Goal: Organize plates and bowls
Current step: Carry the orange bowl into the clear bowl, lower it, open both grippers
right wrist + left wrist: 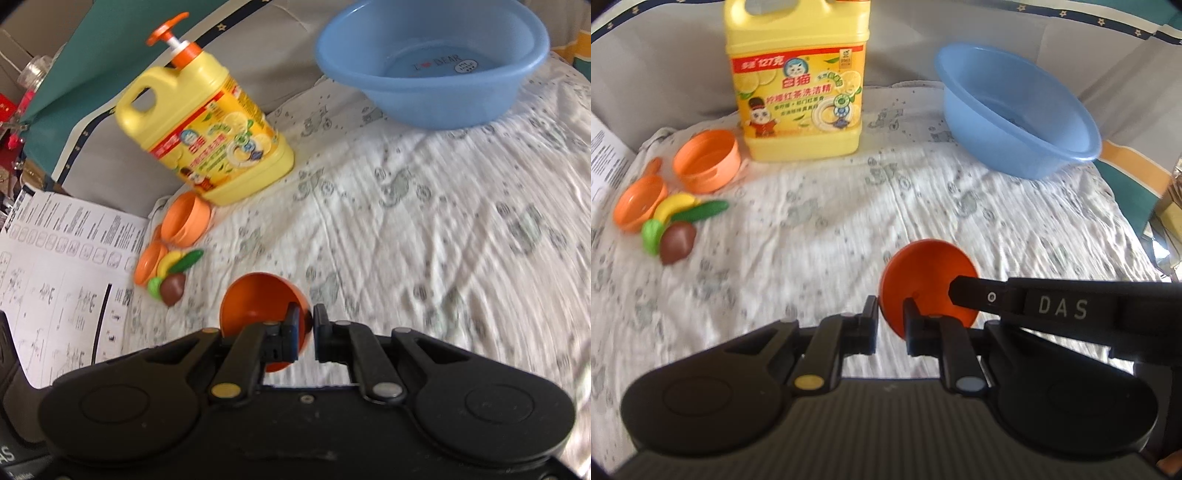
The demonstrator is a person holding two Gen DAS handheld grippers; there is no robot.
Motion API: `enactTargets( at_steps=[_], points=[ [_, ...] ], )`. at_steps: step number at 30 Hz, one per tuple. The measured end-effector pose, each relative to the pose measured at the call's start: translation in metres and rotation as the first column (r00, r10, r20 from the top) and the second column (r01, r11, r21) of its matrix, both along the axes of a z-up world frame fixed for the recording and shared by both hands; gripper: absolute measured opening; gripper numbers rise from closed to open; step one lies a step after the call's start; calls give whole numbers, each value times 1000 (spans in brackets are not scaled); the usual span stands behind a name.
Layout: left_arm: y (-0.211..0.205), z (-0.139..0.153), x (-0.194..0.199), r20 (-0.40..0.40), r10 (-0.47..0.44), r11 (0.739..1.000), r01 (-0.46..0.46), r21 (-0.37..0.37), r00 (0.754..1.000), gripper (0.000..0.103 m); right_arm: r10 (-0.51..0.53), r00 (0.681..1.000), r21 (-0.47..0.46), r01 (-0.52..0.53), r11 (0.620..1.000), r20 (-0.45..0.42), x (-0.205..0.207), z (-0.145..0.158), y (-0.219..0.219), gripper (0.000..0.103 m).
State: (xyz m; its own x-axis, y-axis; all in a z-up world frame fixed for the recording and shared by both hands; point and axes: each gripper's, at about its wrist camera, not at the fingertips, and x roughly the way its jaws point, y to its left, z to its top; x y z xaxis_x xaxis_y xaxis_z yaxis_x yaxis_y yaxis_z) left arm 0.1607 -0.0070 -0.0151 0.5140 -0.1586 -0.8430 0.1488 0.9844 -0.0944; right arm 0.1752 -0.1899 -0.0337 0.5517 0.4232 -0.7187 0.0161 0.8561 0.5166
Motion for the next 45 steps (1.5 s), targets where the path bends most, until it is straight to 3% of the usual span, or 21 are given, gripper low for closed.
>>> enactTargets(
  at_steps=[17, 26, 33, 45],
  points=[
    [14, 27, -121, 14, -20, 999, 20, -46, 1000, 13, 30, 999, -7, -30, 1000, 13, -115, 18, -2, 8],
    [19, 27, -167, 7, -22, 998, 23, -64, 1000, 14, 57, 998, -24, -57, 998, 14, -162, 18, -1, 8],
    [17, 13, -181, -23, -28, 996, 26, -88, 999, 15, 55, 998, -34, -55, 998, -8, -183, 12, -5, 9],
    [16, -1, -179, -50, -31, 996, 27, -87, 998, 16, 51, 998, -34, -52, 998, -43, -184, 0, -4, 11]
  ],
)
